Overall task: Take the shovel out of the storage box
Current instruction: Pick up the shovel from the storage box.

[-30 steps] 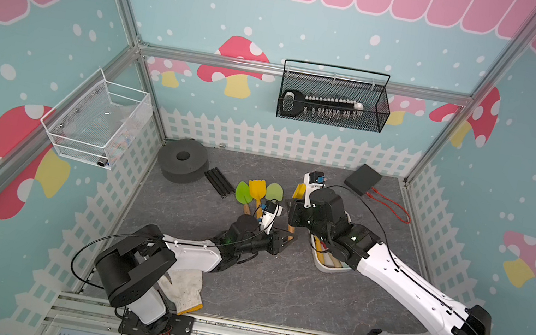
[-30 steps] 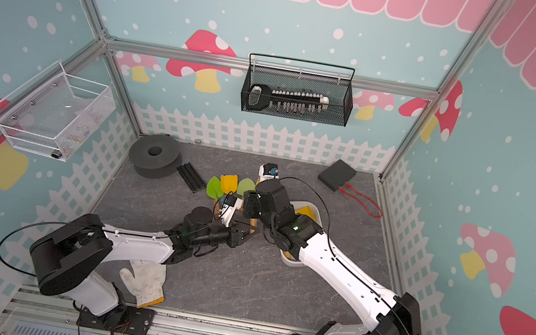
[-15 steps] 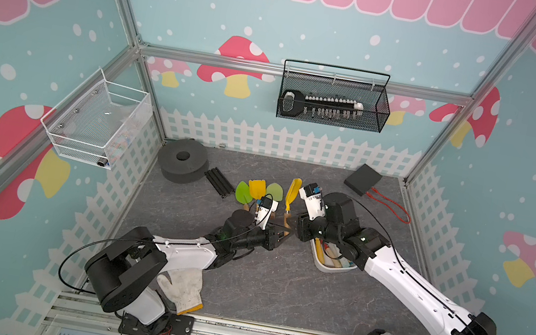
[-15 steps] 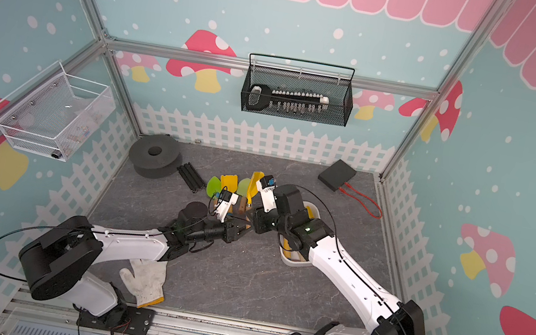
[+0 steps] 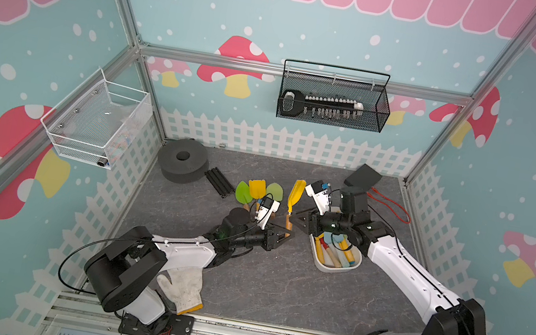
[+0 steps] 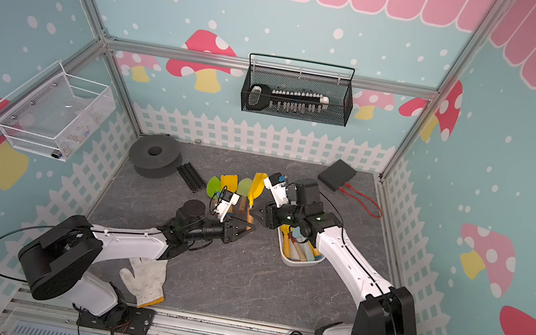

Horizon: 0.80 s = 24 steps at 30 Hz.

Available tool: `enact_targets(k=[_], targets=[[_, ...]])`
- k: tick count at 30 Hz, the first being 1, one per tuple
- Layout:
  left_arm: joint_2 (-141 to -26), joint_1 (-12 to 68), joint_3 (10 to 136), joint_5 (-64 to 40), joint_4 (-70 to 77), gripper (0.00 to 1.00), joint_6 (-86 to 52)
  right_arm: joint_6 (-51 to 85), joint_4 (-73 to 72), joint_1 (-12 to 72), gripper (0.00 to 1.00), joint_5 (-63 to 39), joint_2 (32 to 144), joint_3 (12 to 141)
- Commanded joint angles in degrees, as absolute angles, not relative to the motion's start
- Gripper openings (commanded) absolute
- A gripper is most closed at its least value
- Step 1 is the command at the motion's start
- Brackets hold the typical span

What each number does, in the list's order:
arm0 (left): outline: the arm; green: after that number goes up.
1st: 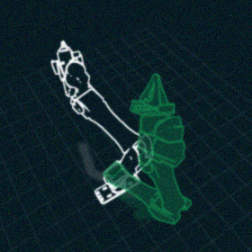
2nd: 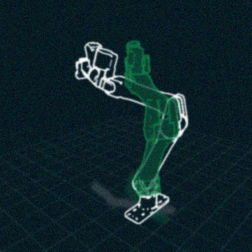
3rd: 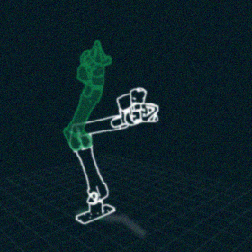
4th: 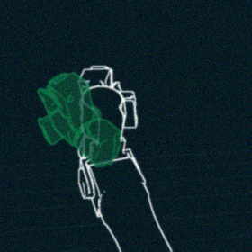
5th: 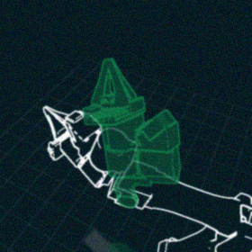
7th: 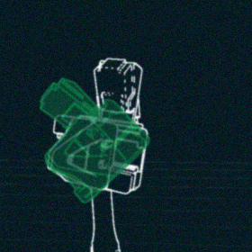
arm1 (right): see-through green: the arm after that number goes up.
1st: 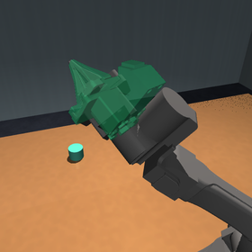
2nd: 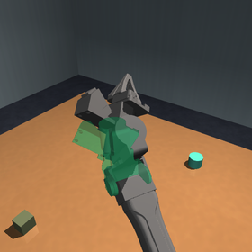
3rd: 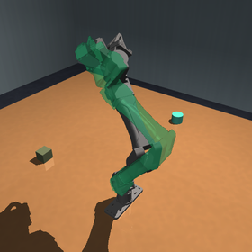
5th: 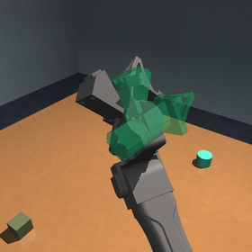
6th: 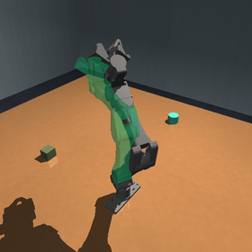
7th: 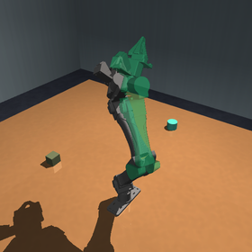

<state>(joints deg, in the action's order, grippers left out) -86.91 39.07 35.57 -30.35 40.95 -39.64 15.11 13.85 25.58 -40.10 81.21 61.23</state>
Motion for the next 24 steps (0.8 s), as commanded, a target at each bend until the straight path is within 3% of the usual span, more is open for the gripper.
enact_targets(k=[1, 7, 12, 18, 24], targets=[[-86.0, 38.8, 34.9, -32.5, 44.2, 0.15, -38.5, 15.8, 10.3, 25.5, 0.44, -46.0, 82.6, 61.7], [-86.2, 38.8, 35.0, -32.7, 44.3, 0.16, -38.5, 16.8, 8.8, 25.5, 0.37, -47.3, 83.9, 61.0], [-86.4, 38.6, 35.1, -32.5, 44.0, 0.21, -38.7, 17.4, 8.6, 25.5, 0.23, -47.6, 84.3, 60.4], [-86.3, 38.3, 34.9, -31.7, 43.3, 0.51, -38.0, 17.0, 10.0, 25.5, 0.13, -43.9, 83.5, 60.8], [-84.9, 37.9, 35.6, -27.6, 37.0, 0.57, -34.2, 17.2, 15.0, 25.5, 0.11, -34.6, 84.9, 64.3]])
